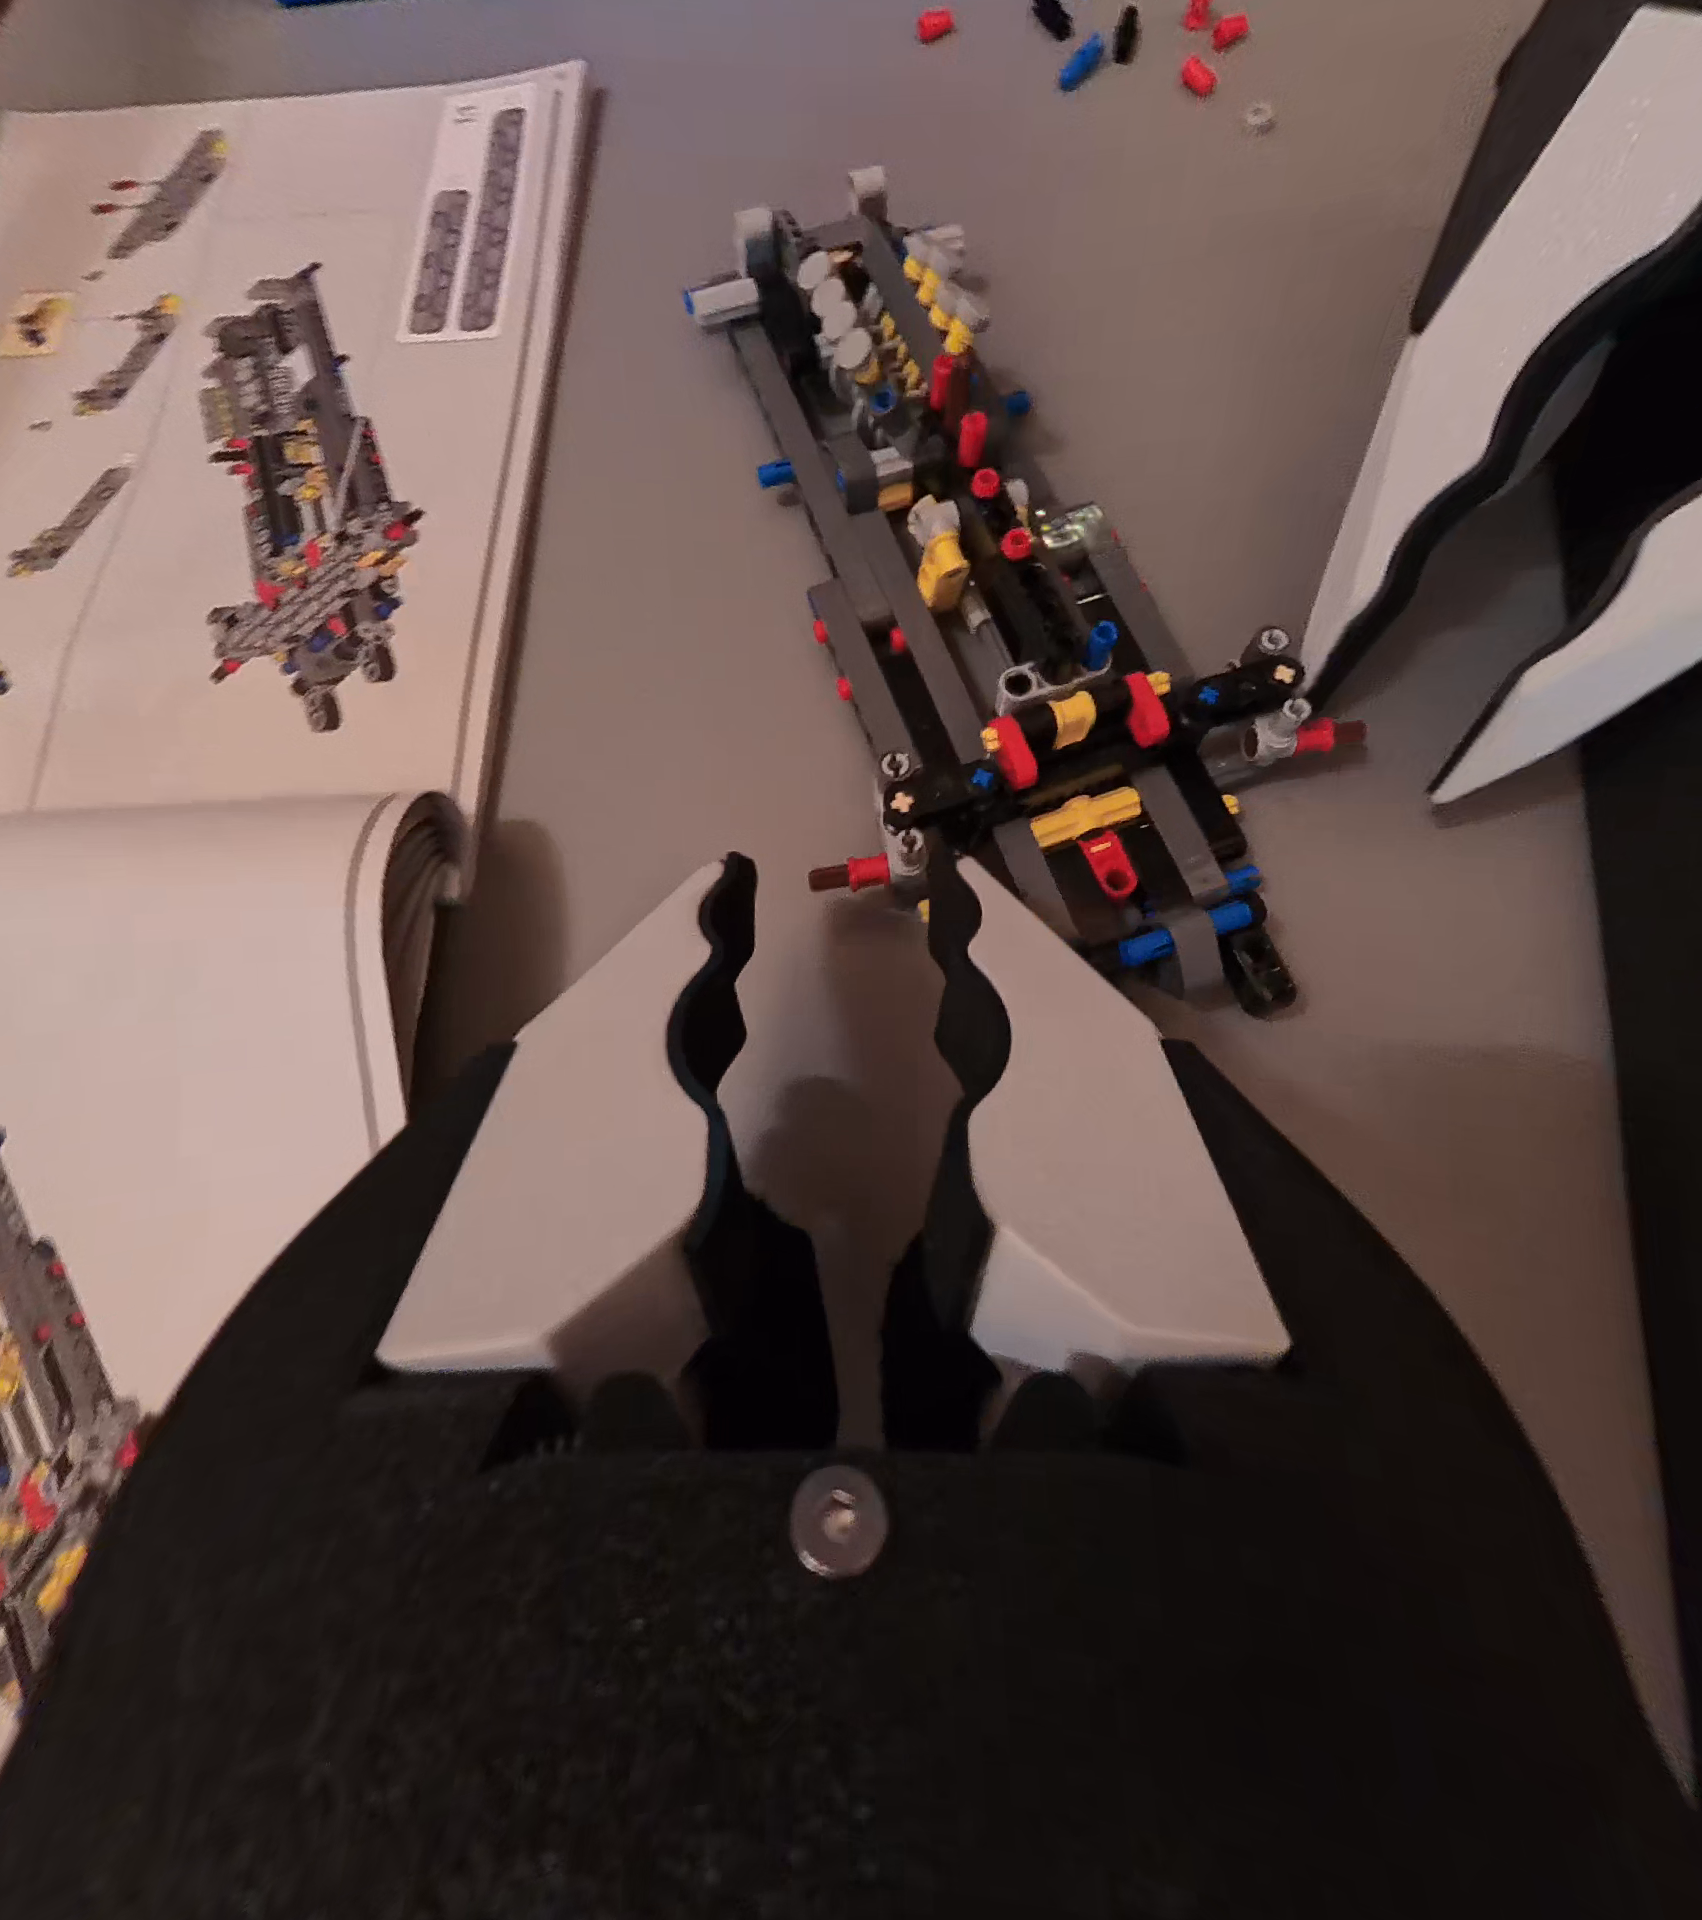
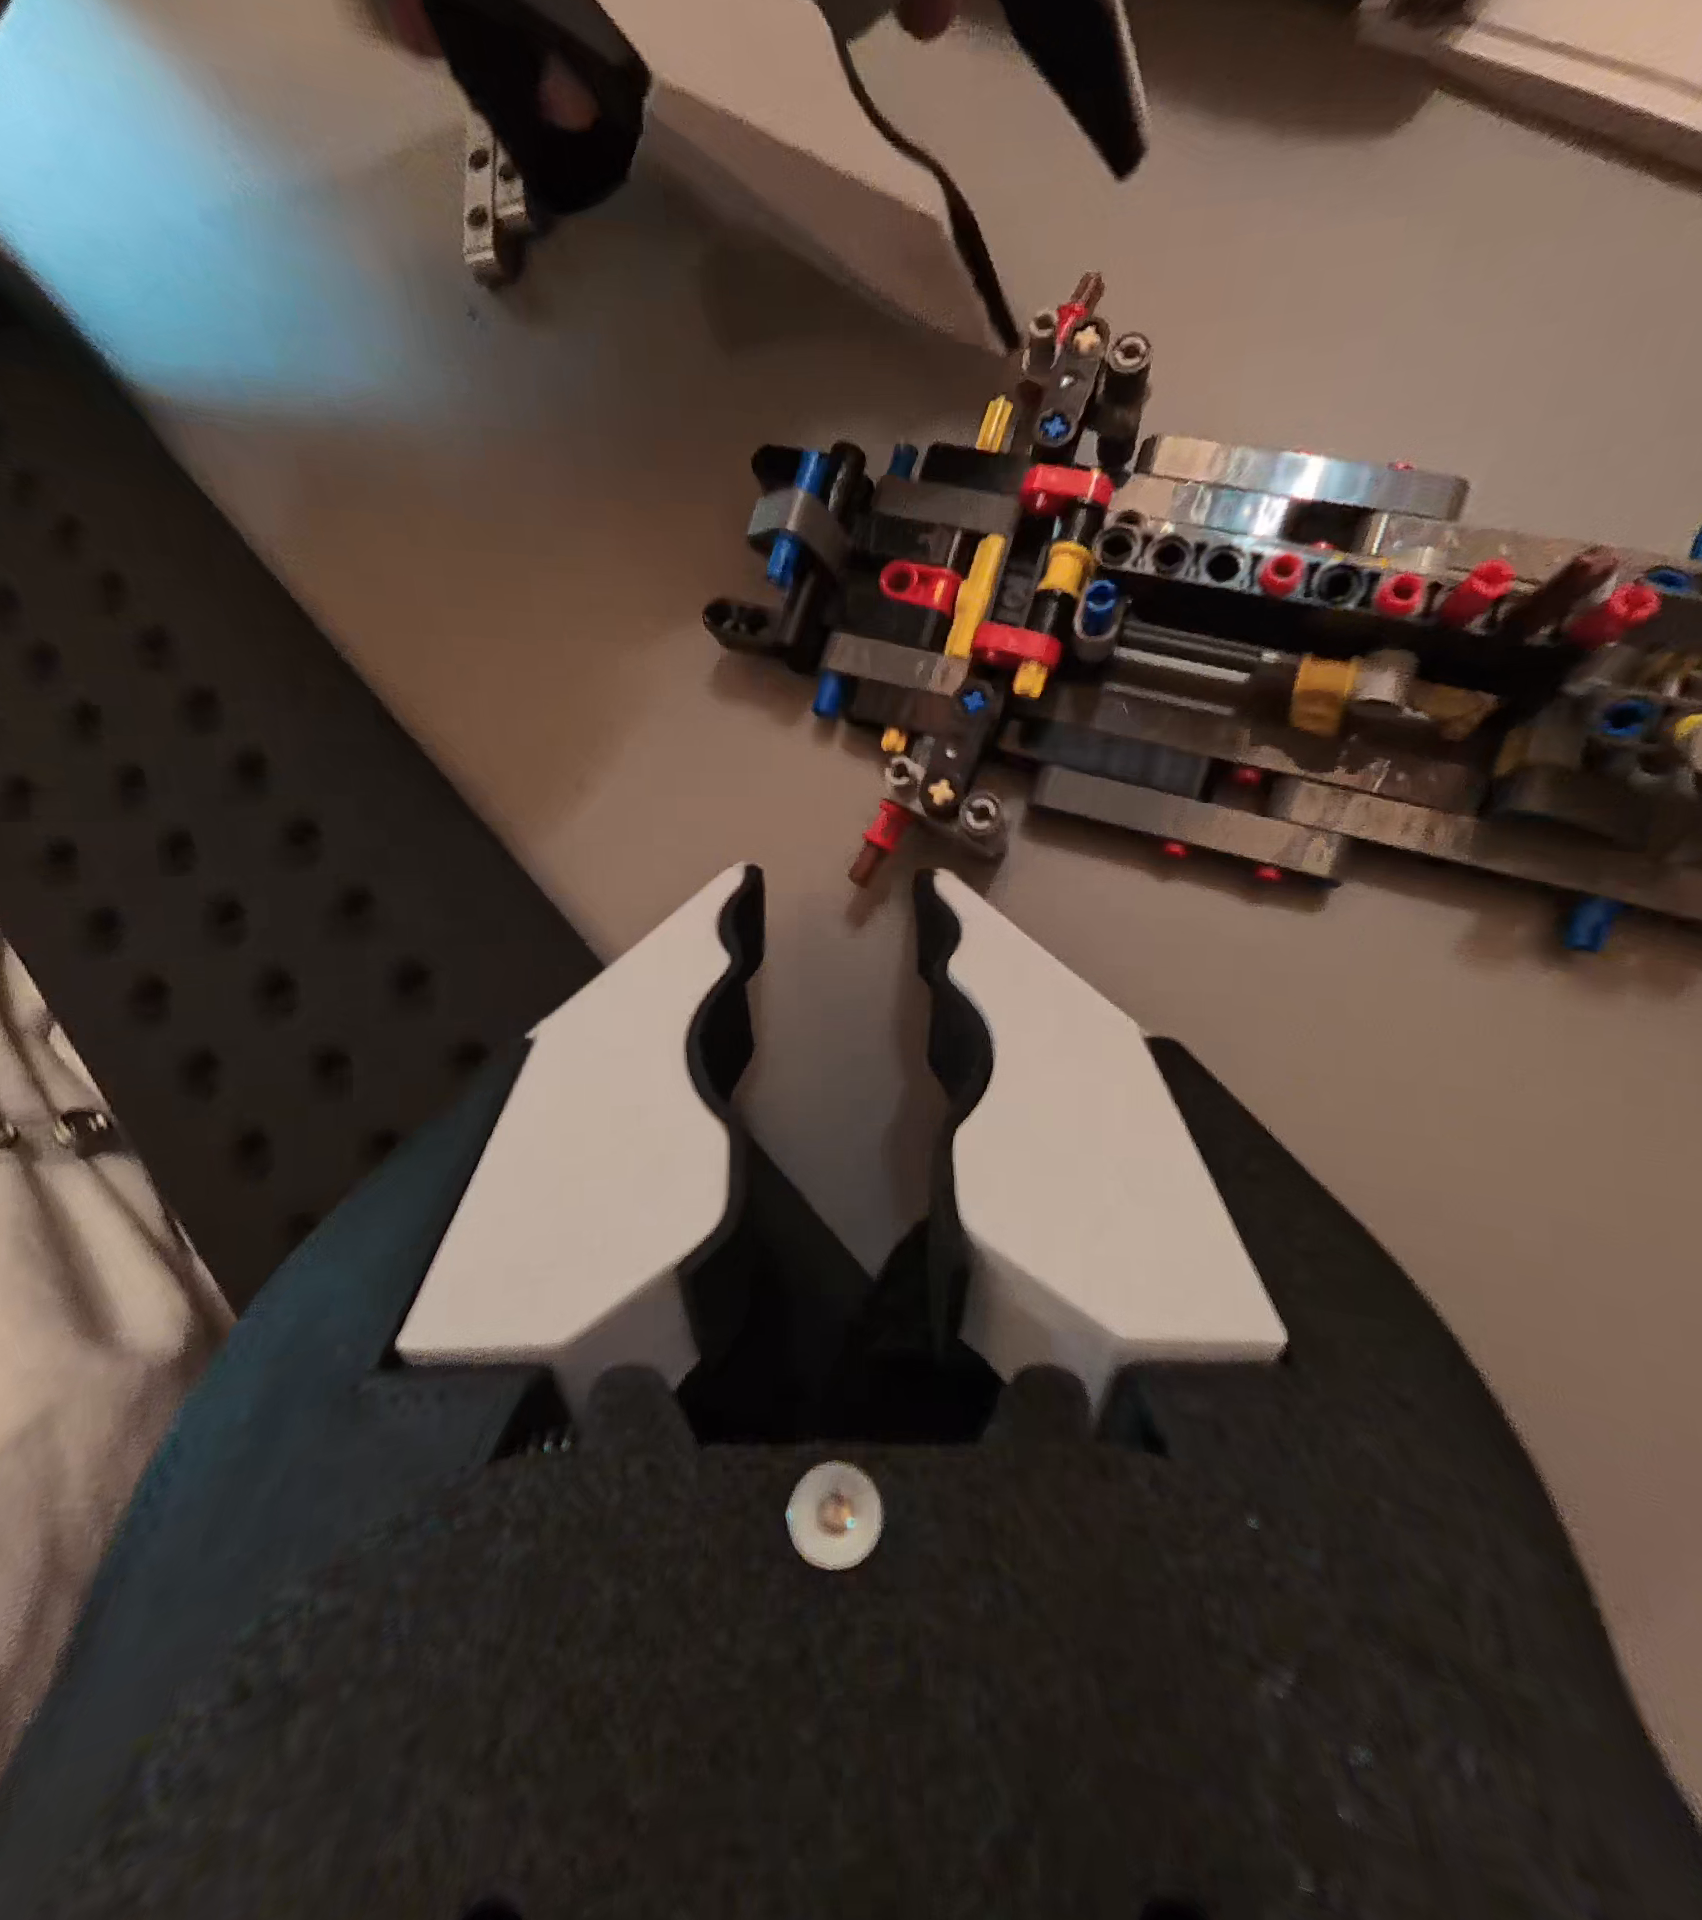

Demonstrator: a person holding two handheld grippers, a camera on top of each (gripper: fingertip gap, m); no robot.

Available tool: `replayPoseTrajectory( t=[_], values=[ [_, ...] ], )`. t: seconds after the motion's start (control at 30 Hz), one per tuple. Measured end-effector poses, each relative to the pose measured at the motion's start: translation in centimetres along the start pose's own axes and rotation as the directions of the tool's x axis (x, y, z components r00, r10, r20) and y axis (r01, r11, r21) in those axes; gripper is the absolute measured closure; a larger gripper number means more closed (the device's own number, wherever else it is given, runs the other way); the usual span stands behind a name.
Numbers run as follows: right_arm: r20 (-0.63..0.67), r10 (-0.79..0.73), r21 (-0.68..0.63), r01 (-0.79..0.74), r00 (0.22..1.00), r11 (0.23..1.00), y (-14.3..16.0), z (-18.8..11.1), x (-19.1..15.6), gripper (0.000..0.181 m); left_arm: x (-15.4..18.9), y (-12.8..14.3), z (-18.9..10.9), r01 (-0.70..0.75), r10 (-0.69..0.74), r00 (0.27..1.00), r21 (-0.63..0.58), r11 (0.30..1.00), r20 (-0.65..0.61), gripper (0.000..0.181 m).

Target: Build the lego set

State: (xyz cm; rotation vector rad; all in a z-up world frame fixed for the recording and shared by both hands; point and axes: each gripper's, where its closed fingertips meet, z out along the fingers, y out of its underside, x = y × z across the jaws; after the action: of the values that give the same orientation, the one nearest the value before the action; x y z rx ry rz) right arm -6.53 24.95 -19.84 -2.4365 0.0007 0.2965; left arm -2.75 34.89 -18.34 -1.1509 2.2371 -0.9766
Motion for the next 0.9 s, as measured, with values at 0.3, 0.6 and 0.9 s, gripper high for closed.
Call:
replayPoseTrajectory(
  t=[0.3,0.6,0.9],
  values=[
    [-0.103,-0.115,-0.037,0.111,0.988,0.993,0.0,0.6,1.6,0.174,0.8,1.3,0.8,-0.088,0.091,0.996,-0.117,0.989,0.024,0.168],
    [-0.085,-0.127,-0.035,0.124,0.988,0.992,-0.3,0.9,0.9,0.173,0.4,1.3,0.7,-0.065,0.069,0.997,-0.101,0.993,0.044,0.169],
    [-0.059,-0.124,-0.038,0.122,0.991,0.992,-0.3,1.2,-0.1,0.175,0.0,0.5,1.2,-0.087,0.093,0.993,-0.068,0.994,0.079,0.165]
  ],
)
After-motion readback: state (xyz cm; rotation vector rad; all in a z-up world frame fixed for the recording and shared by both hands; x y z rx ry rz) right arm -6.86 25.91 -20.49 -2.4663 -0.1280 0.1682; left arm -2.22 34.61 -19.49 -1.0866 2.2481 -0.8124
